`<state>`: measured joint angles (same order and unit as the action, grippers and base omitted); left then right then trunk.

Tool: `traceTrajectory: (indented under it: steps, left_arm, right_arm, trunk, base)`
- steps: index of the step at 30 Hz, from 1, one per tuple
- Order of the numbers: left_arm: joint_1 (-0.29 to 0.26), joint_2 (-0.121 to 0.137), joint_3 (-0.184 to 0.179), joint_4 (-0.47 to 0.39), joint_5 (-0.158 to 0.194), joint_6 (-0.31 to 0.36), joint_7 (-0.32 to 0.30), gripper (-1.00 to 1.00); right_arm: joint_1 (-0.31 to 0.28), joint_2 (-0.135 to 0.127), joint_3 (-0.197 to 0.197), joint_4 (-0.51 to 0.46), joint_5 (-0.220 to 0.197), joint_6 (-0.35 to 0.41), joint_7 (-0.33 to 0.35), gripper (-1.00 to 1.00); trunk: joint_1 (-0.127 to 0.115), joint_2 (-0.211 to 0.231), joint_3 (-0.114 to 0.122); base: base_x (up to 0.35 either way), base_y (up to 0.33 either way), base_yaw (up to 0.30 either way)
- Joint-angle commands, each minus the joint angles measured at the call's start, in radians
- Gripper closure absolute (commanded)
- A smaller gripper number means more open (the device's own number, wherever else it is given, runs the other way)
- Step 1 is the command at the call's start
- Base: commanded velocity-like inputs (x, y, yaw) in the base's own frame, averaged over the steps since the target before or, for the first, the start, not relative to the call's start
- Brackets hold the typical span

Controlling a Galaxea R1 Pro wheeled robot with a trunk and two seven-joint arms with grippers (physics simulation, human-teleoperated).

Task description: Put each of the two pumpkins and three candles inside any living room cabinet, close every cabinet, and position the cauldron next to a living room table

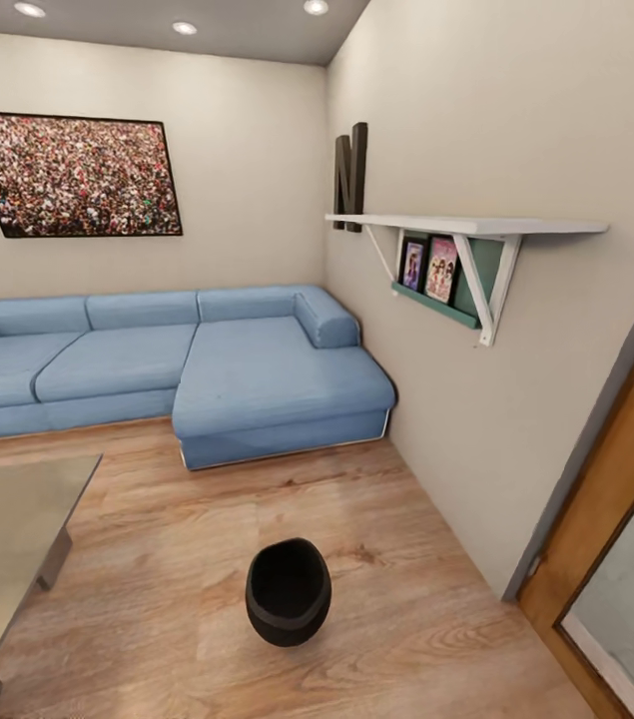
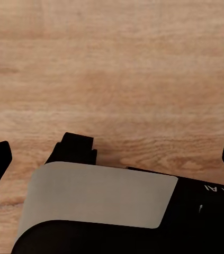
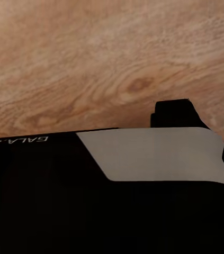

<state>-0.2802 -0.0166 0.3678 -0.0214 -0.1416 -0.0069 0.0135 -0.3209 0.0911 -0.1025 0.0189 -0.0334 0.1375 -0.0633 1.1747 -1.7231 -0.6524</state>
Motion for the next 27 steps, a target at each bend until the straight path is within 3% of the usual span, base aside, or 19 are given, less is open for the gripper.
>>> traceTrajectory:
  steps: [1,7,27]
  left_arm:
    - [-0.001,0.0,0.009,0.0,-0.01,-0.001,0.002,-1.0]
    - [-0.001,0.0,0.009,0.0,-0.01,-0.001,0.002,-1.0]
    - [-0.001,0.0,0.009,0.0,-0.011,-0.001,0.002,-1.0]
  right_arm:
    - [-0.001,0.0,-0.006,0.001,-0.003,0.001,-0.003,-1.0]
    - [-0.001,0.001,-0.006,0.001,-0.003,0.001,-0.004,-1.0]
    - [-0.001,0.0,-0.006,0.001,-0.003,0.001,-0.004,-1.0]
  trunk:
    - [0.0,0.0,-0.001]
    - [0.0,0.0,-0.001]
    - [0.0,0.0,-0.001]
  base:
    - [0.058,0.0,0.19]
    - [0.021,0.0,0.166]
    - [0.016,0.0,0.03]
